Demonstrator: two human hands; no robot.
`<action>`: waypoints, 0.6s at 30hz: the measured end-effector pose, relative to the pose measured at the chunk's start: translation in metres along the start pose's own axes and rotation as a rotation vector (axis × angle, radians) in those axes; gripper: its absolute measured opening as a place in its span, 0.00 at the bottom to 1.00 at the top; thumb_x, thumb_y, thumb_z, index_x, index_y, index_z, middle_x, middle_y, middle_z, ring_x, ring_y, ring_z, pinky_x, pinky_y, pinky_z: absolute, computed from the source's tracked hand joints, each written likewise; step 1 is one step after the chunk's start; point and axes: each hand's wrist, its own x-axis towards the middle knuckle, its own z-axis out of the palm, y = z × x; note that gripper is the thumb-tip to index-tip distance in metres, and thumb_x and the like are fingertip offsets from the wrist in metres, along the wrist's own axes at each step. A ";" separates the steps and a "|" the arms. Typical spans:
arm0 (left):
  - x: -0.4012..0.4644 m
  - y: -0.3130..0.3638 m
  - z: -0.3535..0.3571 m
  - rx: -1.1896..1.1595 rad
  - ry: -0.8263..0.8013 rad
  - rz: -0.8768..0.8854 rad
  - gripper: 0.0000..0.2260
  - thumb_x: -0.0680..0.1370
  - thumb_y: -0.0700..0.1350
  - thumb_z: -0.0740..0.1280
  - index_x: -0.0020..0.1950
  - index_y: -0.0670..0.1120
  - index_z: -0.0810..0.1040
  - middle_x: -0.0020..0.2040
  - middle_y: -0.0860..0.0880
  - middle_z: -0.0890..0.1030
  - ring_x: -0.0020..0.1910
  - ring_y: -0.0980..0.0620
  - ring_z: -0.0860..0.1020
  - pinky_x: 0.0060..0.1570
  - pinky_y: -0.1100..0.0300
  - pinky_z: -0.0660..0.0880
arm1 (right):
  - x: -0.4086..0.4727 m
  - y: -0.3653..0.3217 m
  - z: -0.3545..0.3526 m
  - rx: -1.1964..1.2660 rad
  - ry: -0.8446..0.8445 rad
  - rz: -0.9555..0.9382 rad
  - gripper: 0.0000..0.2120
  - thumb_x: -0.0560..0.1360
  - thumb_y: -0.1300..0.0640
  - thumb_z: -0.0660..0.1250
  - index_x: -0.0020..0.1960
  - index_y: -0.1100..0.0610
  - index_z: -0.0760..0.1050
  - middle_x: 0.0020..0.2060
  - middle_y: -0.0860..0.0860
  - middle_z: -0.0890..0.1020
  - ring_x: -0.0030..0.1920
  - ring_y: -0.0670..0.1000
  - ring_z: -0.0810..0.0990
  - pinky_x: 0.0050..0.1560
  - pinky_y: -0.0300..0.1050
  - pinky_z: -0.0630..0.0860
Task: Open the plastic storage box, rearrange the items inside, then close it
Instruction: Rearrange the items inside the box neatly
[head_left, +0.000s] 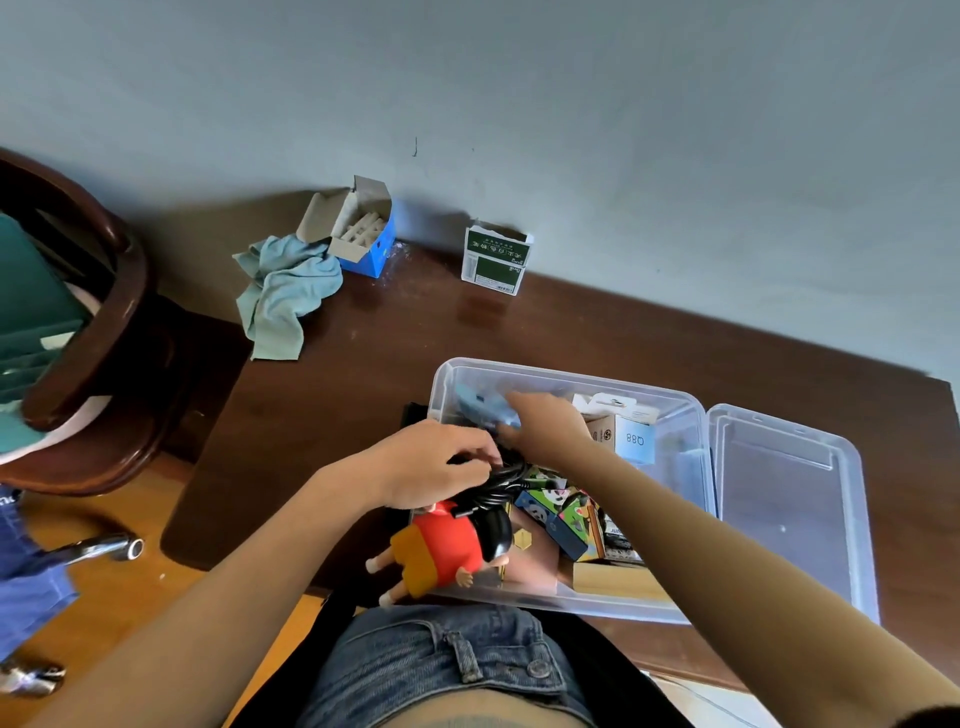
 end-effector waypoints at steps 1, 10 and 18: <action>0.002 0.000 0.001 -0.017 0.030 -0.012 0.08 0.79 0.49 0.58 0.49 0.51 0.77 0.37 0.52 0.79 0.35 0.51 0.76 0.37 0.55 0.71 | 0.001 0.000 0.000 0.116 0.043 0.007 0.17 0.75 0.50 0.63 0.61 0.56 0.74 0.54 0.53 0.81 0.52 0.56 0.79 0.47 0.48 0.75; 0.025 0.002 0.017 0.434 0.371 0.117 0.07 0.76 0.48 0.67 0.39 0.48 0.74 0.61 0.53 0.71 0.57 0.55 0.72 0.42 0.61 0.71 | -0.009 0.017 -0.008 0.994 -0.101 0.004 0.18 0.76 0.69 0.58 0.56 0.53 0.80 0.56 0.60 0.81 0.53 0.60 0.79 0.61 0.53 0.74; 0.059 0.005 0.014 0.784 -0.022 0.038 0.18 0.80 0.46 0.59 0.69 0.49 0.68 0.69 0.47 0.69 0.65 0.45 0.69 0.59 0.50 0.69 | -0.015 0.025 0.003 0.289 -0.049 0.180 0.16 0.74 0.66 0.57 0.52 0.60 0.82 0.51 0.55 0.84 0.48 0.54 0.81 0.48 0.46 0.77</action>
